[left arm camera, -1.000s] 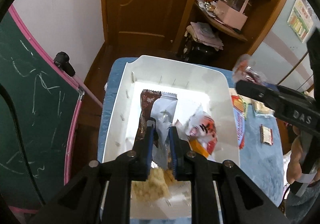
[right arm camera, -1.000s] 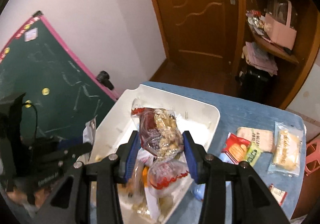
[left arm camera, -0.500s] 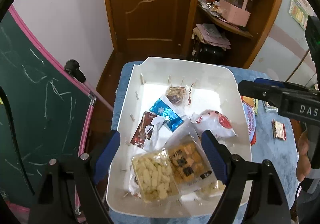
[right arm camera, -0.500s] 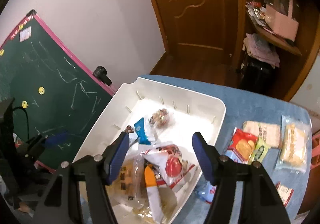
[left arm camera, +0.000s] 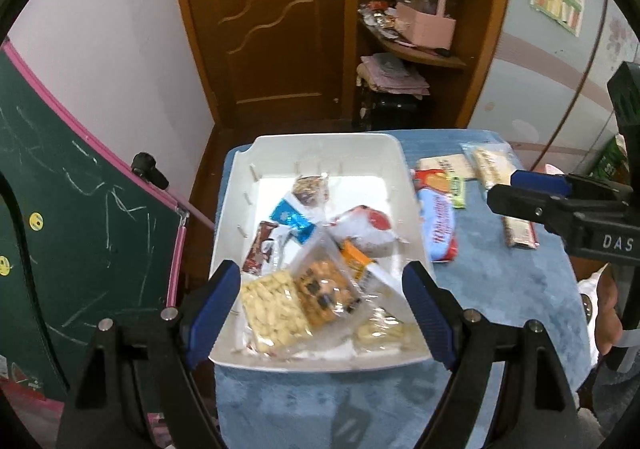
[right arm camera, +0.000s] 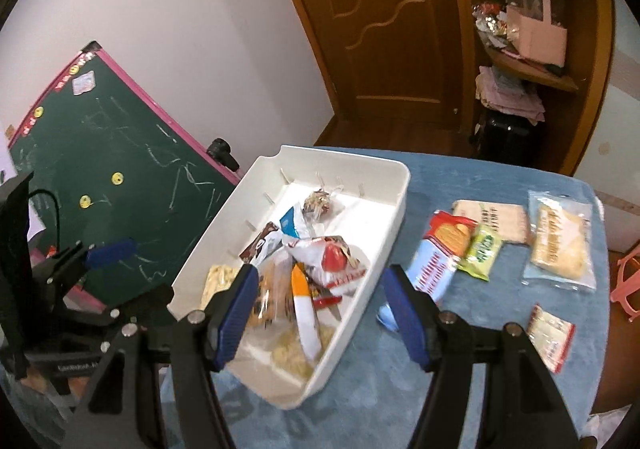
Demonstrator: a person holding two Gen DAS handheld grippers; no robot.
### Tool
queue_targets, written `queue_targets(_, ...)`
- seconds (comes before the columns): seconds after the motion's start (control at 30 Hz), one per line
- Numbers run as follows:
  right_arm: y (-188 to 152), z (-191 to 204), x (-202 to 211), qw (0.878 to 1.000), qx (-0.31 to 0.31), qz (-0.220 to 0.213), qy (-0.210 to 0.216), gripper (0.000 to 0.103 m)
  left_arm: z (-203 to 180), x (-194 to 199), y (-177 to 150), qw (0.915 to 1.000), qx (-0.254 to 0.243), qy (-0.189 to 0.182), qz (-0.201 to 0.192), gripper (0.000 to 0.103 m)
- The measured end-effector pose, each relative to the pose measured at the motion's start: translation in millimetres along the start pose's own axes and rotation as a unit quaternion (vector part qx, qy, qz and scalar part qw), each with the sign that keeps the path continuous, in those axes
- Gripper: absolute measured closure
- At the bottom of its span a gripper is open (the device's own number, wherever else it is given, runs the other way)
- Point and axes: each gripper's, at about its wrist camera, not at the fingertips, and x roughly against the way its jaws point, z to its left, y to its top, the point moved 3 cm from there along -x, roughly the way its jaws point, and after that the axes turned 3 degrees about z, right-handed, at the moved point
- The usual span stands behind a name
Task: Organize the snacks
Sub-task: 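Move both tools back over the remaining snacks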
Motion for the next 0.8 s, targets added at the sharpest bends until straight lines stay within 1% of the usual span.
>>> queue_targets(0.1, -9, -6, 32, 1.0, 0.008, -0.013, -0.003, 0.037, -21, 21, 4, 0.9999, -0.007, -0.012, -0.005, 0.021)
queue_targets(0.23, -19, -18, 69, 0.999, 0.016, -0.027, -0.02, 0.037, -51, 50, 14, 0.9994, -0.021, -0.019, -0.018, 0.021)
queue_targets(0.4, -26, -44, 117, 0.998, 0.018, -0.053, -0.043, 0.037, -95, 82, 38, 0.9977, -0.052, -0.01, -0.041, 0.021)
queue_targets(0.53, -27, -72, 152, 0.994, 0.019, -0.077, -0.07, 0.037, -128, 93, 61, 0.9962, -0.072, -0.009, -0.049, 0.021)
queue_targets(0.6, -28, -87, 163, 0.992, 0.02, -0.085, -0.087, 0.037, -145, 92, 72, 0.995, -0.083, -0.004, -0.056, 0.02)
queue_targets(0.67, -29, -105, 168, 0.991, 0.019, -0.086, -0.105, 0.037, -160, 82, 79, 0.9948, -0.088, -0.006, -0.052, 0.018)
queue_targets(0.7, -30, -112, 167, 0.99, 0.018, -0.084, -0.11, 0.037, -168, 74, 82, 0.9949, -0.089, -0.007, -0.046, 0.018)
queue_targets(0.77, -35, -132, 160, 0.99, 0.012, -0.076, -0.121, 0.037, -184, 49, 84, 0.9953, -0.094, -0.009, -0.022, 0.018)
queue_targets(0.8, -38, -142, 154, 0.99, 0.01, -0.07, -0.124, 0.037, -192, 30, 84, 0.9952, -0.097, -0.008, -0.005, 0.018)
